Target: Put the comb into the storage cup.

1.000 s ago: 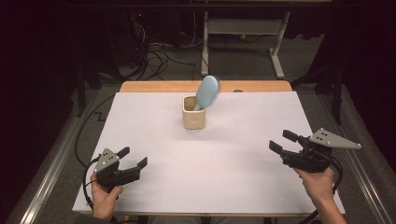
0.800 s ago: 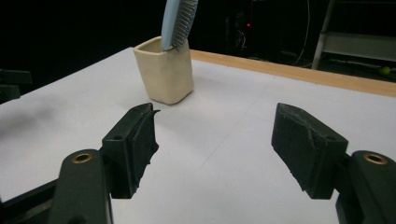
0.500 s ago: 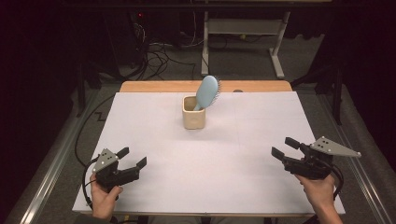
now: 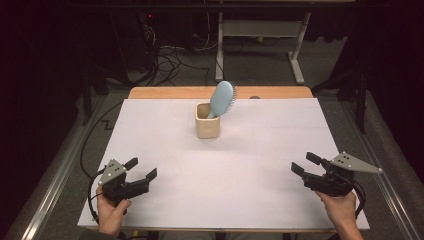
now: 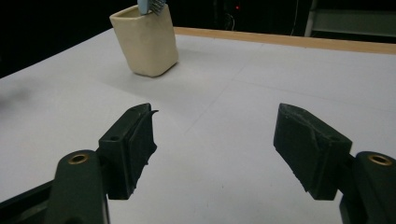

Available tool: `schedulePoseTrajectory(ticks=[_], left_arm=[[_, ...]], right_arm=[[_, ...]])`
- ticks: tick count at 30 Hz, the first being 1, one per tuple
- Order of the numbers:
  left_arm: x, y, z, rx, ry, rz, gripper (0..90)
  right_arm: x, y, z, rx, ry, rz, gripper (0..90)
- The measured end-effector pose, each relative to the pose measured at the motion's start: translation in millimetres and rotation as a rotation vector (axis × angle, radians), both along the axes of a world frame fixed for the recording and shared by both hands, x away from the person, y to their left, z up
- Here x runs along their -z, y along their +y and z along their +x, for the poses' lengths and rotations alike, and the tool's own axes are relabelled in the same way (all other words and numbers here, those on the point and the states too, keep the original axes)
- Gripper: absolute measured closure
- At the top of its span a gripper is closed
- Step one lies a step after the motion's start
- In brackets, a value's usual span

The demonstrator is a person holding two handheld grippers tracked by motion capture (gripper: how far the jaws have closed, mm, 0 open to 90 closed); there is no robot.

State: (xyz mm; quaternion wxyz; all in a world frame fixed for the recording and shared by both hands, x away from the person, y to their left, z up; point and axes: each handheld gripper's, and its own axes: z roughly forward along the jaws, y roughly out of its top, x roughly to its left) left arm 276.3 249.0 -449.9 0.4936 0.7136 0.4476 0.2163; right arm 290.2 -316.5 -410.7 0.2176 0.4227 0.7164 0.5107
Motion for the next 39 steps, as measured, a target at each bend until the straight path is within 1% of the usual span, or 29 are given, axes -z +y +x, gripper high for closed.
schedulePoseTrajectory(ticks=[7, 18, 24, 27, 36, 39], left_arm=[[0.1, 0.1, -0.6, -0.007, 0.0, 0.001, 19.3], [-0.1, 0.7, -1.6, -0.011, 0.0, -0.002, 19.3], [0.0, 1.4, -1.5, -0.017, -0.002, -0.003, 19.3], [0.3, 2.7, -1.2, -0.02, 0.0, -0.012, 19.3], [0.6, 3.9, -1.8, -0.02, 0.003, -0.004, 19.3], [0.8, 5.3, -2.0, -0.024, 0.006, -0.011, 19.3]], right_arm=[[3.0, -5.2, -4.3, 0.013, -0.01, -0.001, 29.2], [14.4, -18.1, -11.6, 0.061, -0.008, 0.019, 27.5], [19.0, -23.9, -15.1, 0.085, -0.021, 0.038, 26.6], [22.7, -25.3, -16.5, 0.088, -0.02, 0.038, 26.5], [28.9, -30.5, -19.0, 0.108, -0.016, 0.05, 26.4], [31.5, -32.8, -19.4, 0.114, -0.013, 0.053, 26.4]])
